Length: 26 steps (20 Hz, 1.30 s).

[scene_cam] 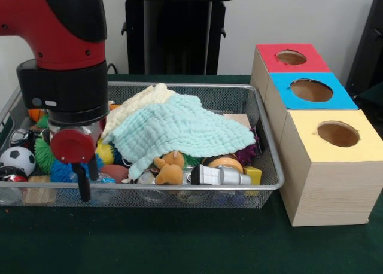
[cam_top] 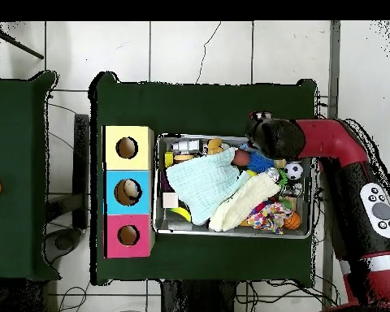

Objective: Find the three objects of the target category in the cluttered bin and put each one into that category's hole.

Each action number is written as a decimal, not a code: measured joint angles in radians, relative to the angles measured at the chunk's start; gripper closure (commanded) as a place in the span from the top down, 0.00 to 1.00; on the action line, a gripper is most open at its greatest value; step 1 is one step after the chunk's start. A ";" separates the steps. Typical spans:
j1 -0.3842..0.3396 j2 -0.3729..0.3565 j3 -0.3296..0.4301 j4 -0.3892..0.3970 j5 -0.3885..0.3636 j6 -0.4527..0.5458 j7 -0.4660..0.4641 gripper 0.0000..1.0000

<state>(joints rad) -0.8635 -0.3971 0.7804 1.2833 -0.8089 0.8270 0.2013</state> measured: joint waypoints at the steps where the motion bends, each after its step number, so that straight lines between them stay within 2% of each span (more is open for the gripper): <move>1: 0.000 0.010 0.001 -0.008 -0.001 0.000 -0.011 1.00; 5: -0.001 0.037 0.001 -0.016 -0.004 -0.004 -0.034 1.00; 11: -0.008 0.026 0.000 0.007 -0.014 -0.048 -0.034 1.00; 17: -0.032 -0.034 0.000 0.076 -0.016 -0.055 -0.034 1.00; 19: -0.046 -0.077 0.000 0.110 -0.015 -0.055 -0.034 1.00; 26: -0.077 -0.159 -0.001 0.159 -0.015 -0.055 -0.034 1.00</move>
<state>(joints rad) -0.9405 -0.5558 0.7798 1.4425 -0.8243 0.7723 0.1673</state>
